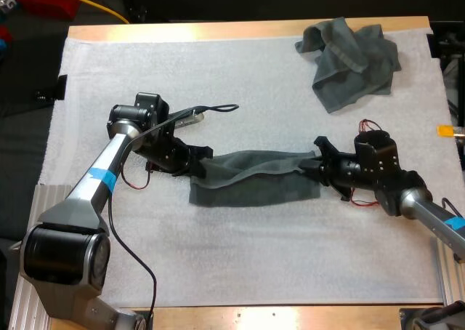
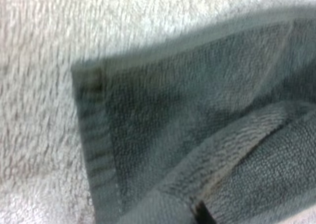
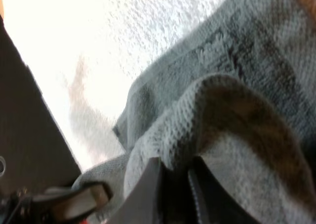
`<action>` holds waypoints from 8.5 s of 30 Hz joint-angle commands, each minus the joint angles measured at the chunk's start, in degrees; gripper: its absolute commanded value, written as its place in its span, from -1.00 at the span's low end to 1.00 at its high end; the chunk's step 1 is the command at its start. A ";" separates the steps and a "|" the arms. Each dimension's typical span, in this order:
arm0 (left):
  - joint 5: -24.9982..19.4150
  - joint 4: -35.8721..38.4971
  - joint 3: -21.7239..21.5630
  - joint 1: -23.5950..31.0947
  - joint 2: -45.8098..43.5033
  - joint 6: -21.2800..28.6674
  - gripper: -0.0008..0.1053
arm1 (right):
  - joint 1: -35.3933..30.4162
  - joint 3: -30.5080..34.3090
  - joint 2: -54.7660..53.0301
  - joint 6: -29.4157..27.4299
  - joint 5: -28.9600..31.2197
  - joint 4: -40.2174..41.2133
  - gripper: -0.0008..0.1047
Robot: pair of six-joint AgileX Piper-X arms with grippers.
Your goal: Pick towel from pile, fold and stack
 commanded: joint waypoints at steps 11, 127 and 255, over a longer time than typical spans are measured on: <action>0.78 -1.24 -0.39 0.04 0.20 -0.78 -0.98 | -0.30 -0.50 -0.04 0.58 3.17 0.00 -0.97; 14.48 7.17 -0.21 4.72 -47.35 0.66 0.33 | -12.84 -8.19 0.79 -47.77 -6.86 23.60 0.47; 6.33 14.04 -0.21 4.72 -47.35 1.35 0.33 | 12.00 -27.50 16.84 -37.64 5.08 37.05 0.29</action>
